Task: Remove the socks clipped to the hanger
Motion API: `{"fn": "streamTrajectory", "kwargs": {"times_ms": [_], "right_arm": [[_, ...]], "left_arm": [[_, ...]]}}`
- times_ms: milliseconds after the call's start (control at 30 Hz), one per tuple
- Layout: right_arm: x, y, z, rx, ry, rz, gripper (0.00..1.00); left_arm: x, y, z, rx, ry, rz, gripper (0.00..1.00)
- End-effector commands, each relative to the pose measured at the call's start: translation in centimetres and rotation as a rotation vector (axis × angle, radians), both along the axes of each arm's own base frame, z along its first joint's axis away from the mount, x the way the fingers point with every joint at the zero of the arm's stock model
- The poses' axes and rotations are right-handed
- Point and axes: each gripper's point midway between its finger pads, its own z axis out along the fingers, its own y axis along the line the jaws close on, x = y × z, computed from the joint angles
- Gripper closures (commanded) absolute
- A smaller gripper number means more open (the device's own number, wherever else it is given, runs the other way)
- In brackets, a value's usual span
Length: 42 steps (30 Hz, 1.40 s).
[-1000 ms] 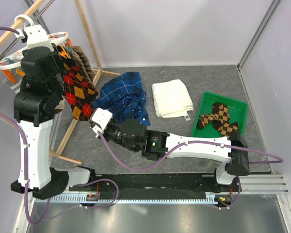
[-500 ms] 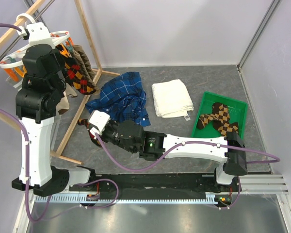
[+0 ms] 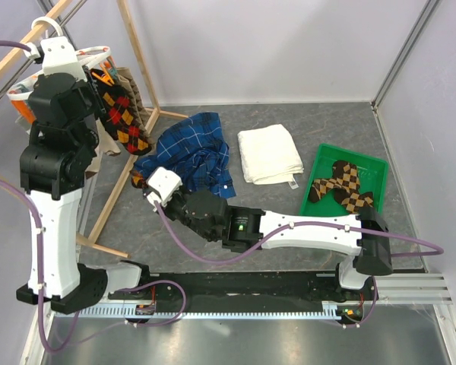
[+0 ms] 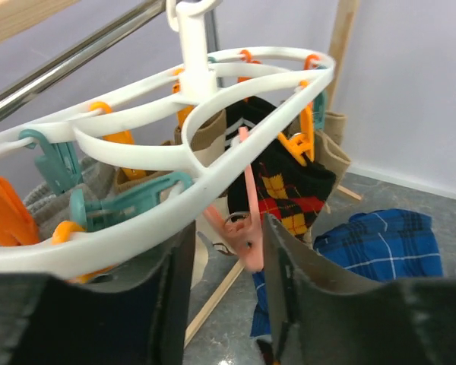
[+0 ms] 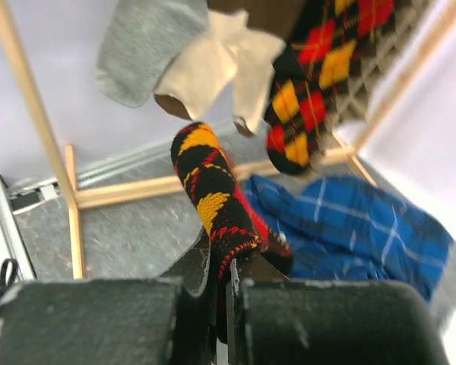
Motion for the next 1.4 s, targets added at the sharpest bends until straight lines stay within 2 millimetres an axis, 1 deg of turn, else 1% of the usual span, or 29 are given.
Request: {"fn": "streamTrajectory", "kwargs": {"times_ms": [0, 167, 233, 333, 367, 400, 433, 467, 500, 533, 567, 600, 633, 667, 700, 767, 800, 867, 900, 967, 1000, 1033, 1067, 1100, 1133, 1200, 1233, 1333, 1367], "right_arm": [[1.8, -4.6, 1.5, 0.055, 0.083, -0.128, 1.0], [4.9, -10.2, -0.2, 0.033, 0.182, -0.254, 1.0], [6.3, -12.4, -0.3, 0.022, 0.202, -0.312, 0.99], [8.4, -17.3, 0.0, -0.011, 0.214, -0.449, 0.99], [8.6, -19.2, 0.2, -0.042, 0.215, -0.489, 0.99], [9.9, -21.6, 0.5, -0.046, 0.215, -0.574, 0.99], [10.0, -23.7, 1.0, -0.065, 0.218, -0.621, 0.99], [10.6, -25.6, 1.4, -0.067, 0.214, -0.69, 0.98], [11.7, -28.0, 1.6, -0.07, 0.215, -0.766, 0.98], [11.8, -30.2, 2.2, -0.079, 0.218, -0.818, 0.98], [12.2, -31.7, 2.4, -0.081, 0.222, -0.857, 0.98], [13.3, -34.1, 2.6, -0.076, 0.229, -0.926, 0.98], [13.5, -35.6, 3.0, -0.07, 0.231, -0.955, 0.98], [13.9, -36.8, 3.0, -0.069, 0.232, -0.984, 0.98], [14.8, -39.1, 3.0, -0.073, 0.235, -1.047, 0.98], [15.8, -41.1, 2.0, -0.113, 0.253, -1.111, 0.97], [16.4, -43.2, 1.5, -0.12, 0.267, -1.175, 0.98], [17.2, -44.9, -0.6, -0.148, 0.314, -1.216, 0.98], [17.7, -47.0, -1.4, -0.145, 0.338, -1.272, 0.97], [18.2, -48.8, -4.4, -0.153, 0.397, -1.318, 0.93], [18.5, -51.0, -5.6, -0.15, 0.421, -1.379, 0.91], [18.7, -52.1, -8.1, -0.161, 0.449, -1.408, 0.89], [18.9, -53.7, -9.5, -0.139, 0.482, -1.442, 0.89], [19.0, -54.0, -10.7, -0.13, 0.503, -1.451, 0.89], [19.0, -54.3, -12.6, -0.139, 0.527, -1.463, 0.89], [18.9, -54.7, -13.7, -0.108, 0.551, -1.501, 0.8], [19.0, -54.8, -14.2, -0.102, 0.561, -1.51, 0.7], [19.2, -54.8, -13.1, -0.054, 0.548, -1.522, 0.54], [19.3, -54.7, -12.8, -0.039, 0.548, -1.518, 0.51]], "left_arm": [[-1.7, -1.9, 2.3, -0.022, -0.099, -0.163, 0.49], [-4.1, -4.3, 3.3, -0.062, -0.169, -0.333, 0.36], [-5.0, -5.5, 3.3, -0.071, -0.184, -0.416, 0.34], [-5.8, -7.2, 2.9, -0.081, -0.193, -0.518, 0.31], [-6.7, -7.4, 3.1, -0.088, -0.214, -0.54, 0.3], [-7.1, -8.5, 3.0, -0.105, -0.219, -0.604, 0.3], [-7.1, -9.2, 2.3, -0.11, -0.21, -0.641, 0.3], [-8.3, -10.3, 2.3, -0.131, -0.226, -0.71, 0.29], [-8.1, -10.9, 1.2, -0.143, -0.205, -0.743, 0.28], [-8.5, -11.5, 1.3, -0.15, -0.217, -0.781, 0.27], [-9.8, -12.4, 1.3, -0.168, -0.234, -0.843, 0.26], [-9.5, -13.0, 0.0, -0.187, -0.208, -0.868, 0.26], [-9.8, -13.5, 0.1, -0.196, -0.228, -0.897, 0.25], [-10.9, -14.2, 0.1, -0.214, -0.242, -0.951, 0.25], [-10.7, -14.7, -0.9, -0.223, -0.223, -0.974, 0.25], [-11.2, -15.3, -1.2, -0.231, -0.231, -1.014, 0.24], [-11.3, -15.5, -1.9, -0.235, -0.221, -1.027, 0.24], [-11.6, -15.7, -2.2, -0.239, -0.227, -1.043, 0.24], [-11.6, -15.7, -3.1, -0.247, -0.219, -1.042, 0.24], [-11.6, -15.9, -4.1, -0.272, -0.208, -1.047, 0.24], [-11.1, -16.1, -5.4, -0.277, -0.184, -1.05, 0.24], [-11.3, -16.1, -5.8, -0.277, -0.182, -1.053, 0.24], [-11.2, -16.1, -6.4, -0.281, -0.174, -1.052, 0.24], [-10.7, -16.3, -7.8, -0.288, -0.147, -1.048, 0.24], [-10.8, -16.2, -8.2, -0.288, -0.147, -1.046, 0.24], [-10.2, -16.3, -10.0, -0.304, -0.114, -1.032, 0.24], [-10.1, -16.3, -10.5, -0.315, -0.103, -1.03, 0.24], [-9.6, -16.7, -12.4, -0.339, -0.059, -1.034, 0.24], [-9.4, -16.7, -13.2, -0.343, -0.047, -1.031, 0.24]]}}
